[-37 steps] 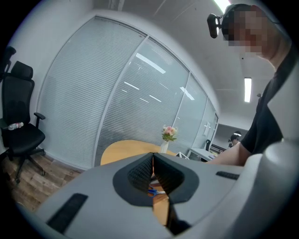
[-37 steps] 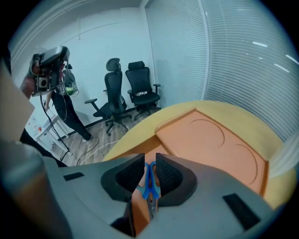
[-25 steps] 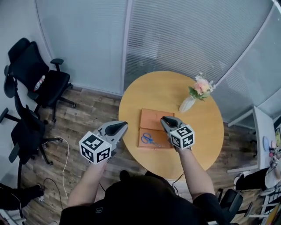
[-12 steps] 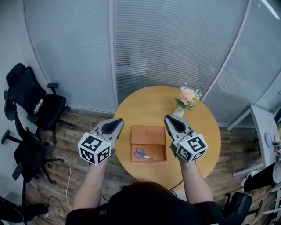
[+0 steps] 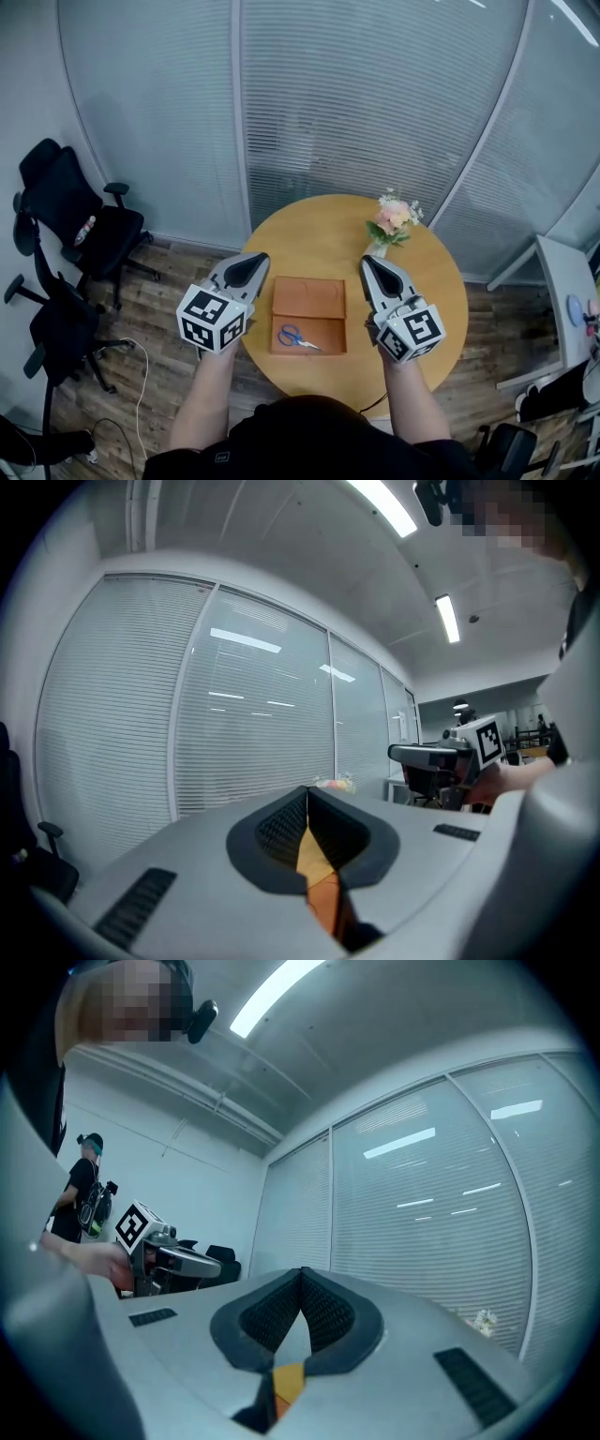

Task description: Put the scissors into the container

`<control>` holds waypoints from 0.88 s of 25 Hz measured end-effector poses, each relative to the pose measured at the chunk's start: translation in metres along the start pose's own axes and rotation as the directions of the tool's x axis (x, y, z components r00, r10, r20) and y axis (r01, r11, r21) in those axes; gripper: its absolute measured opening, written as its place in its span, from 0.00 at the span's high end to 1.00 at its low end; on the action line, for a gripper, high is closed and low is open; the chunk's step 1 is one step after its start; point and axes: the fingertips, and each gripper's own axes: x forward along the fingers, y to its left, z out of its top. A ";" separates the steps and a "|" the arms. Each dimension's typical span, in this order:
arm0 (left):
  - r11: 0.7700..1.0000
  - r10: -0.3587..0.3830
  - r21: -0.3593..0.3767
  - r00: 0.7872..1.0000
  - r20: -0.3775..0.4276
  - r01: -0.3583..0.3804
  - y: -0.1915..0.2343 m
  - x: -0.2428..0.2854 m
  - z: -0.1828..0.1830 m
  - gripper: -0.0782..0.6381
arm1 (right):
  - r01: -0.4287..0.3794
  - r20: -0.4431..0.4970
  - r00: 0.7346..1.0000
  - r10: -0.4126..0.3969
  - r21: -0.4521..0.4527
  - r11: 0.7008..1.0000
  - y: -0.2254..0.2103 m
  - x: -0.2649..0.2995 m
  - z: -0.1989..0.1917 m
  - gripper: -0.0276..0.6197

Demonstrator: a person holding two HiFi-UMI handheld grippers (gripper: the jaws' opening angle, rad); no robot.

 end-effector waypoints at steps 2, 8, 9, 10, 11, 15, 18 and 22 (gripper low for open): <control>1.000 0.006 -0.019 1.000 -0.007 -0.006 0.001 -0.003 -0.007 0.87 | 0.005 -0.015 1.000 -0.005 0.019 1.000 -0.001 -0.002 -0.009 0.90; 0.999 0.025 -0.047 0.999 -0.020 -0.026 0.000 -0.012 -0.017 0.87 | -0.013 -0.030 0.999 0.014 0.035 0.999 0.003 -0.005 -0.019 0.91; 0.999 0.024 -0.046 0.999 -0.021 -0.025 -0.001 -0.013 -0.017 0.87 | -0.017 -0.029 0.999 0.018 0.036 0.999 0.004 -0.005 -0.019 0.91; 0.999 0.023 -0.046 0.999 -0.021 -0.024 -0.002 -0.014 -0.017 0.87 | -0.020 -0.029 0.999 0.021 0.036 0.999 0.006 -0.004 -0.020 0.91; 0.999 0.023 -0.045 1.000 -0.021 -0.024 -0.003 -0.014 -0.018 0.87 | -0.023 -0.030 0.999 0.024 0.035 0.999 0.007 -0.004 -0.020 0.91; 0.998 0.026 -0.051 1.000 -0.015 -0.027 -0.005 -0.015 -0.018 0.87 | -0.029 -0.033 0.999 0.030 0.031 0.999 0.010 -0.005 -0.019 0.90; 0.998 0.025 -0.055 1.000 -0.011 -0.026 -0.006 -0.015 -0.018 0.87 | -0.026 -0.033 0.999 0.027 0.031 0.999 0.007 -0.008 -0.019 0.90; 0.998 0.019 -0.055 1.000 -0.005 -0.019 -0.010 -0.012 -0.016 0.87 | -0.022 -0.030 0.999 0.022 0.027 0.999 0.003 -0.011 -0.017 0.91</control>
